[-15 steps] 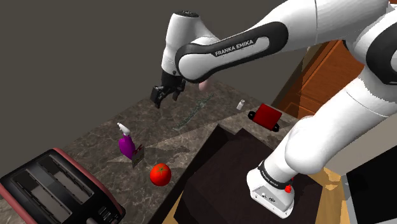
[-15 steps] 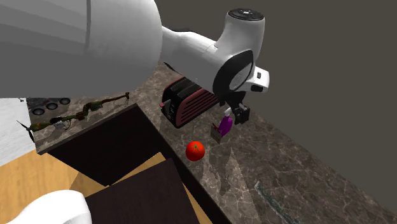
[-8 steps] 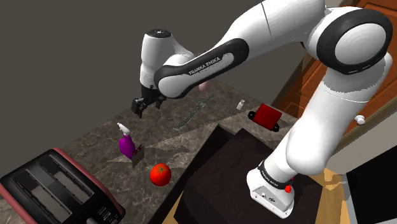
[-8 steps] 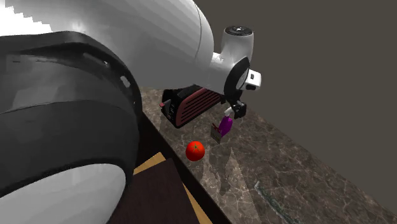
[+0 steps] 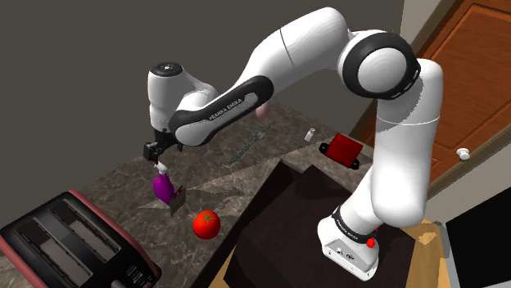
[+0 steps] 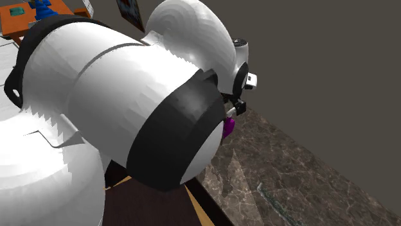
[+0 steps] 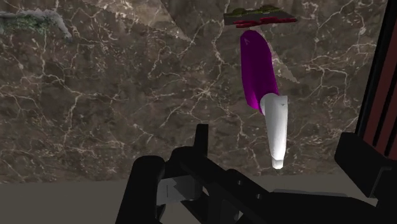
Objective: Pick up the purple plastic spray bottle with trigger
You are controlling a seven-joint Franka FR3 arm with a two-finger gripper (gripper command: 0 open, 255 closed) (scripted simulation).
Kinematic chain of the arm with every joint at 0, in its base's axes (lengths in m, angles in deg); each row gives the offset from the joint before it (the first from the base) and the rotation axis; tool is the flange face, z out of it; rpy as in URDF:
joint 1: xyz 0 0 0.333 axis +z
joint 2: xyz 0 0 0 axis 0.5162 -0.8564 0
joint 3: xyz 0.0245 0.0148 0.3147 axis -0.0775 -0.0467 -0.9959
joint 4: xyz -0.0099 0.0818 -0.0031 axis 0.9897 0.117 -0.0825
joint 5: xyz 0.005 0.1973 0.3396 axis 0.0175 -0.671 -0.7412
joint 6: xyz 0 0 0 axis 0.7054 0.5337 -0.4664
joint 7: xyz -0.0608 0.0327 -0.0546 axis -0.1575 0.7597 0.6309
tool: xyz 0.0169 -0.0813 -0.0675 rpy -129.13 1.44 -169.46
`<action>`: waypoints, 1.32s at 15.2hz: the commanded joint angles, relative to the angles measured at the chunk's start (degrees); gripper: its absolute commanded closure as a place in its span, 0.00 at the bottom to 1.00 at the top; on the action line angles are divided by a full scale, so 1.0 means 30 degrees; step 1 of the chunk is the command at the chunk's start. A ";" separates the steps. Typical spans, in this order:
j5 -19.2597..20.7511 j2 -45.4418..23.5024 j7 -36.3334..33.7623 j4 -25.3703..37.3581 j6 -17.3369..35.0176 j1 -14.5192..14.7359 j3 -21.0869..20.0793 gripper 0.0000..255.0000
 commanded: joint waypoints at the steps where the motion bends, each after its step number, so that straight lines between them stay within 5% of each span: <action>1: 0.0608 -0.1556 -0.0378 0.1507 0.0007 0.0576 0.0354 0.00; 12: 0.1433 -0.3931 -0.1016 0.2754 0.1101 0.1304 0.1033 0.00; 13: 0.1431 -0.3937 -0.1000 0.2761 0.1101 0.1291 0.1035 1.00; 20: 0.1423 -0.3943 -0.0983 0.2794 0.1075 0.1285 0.1031 1.00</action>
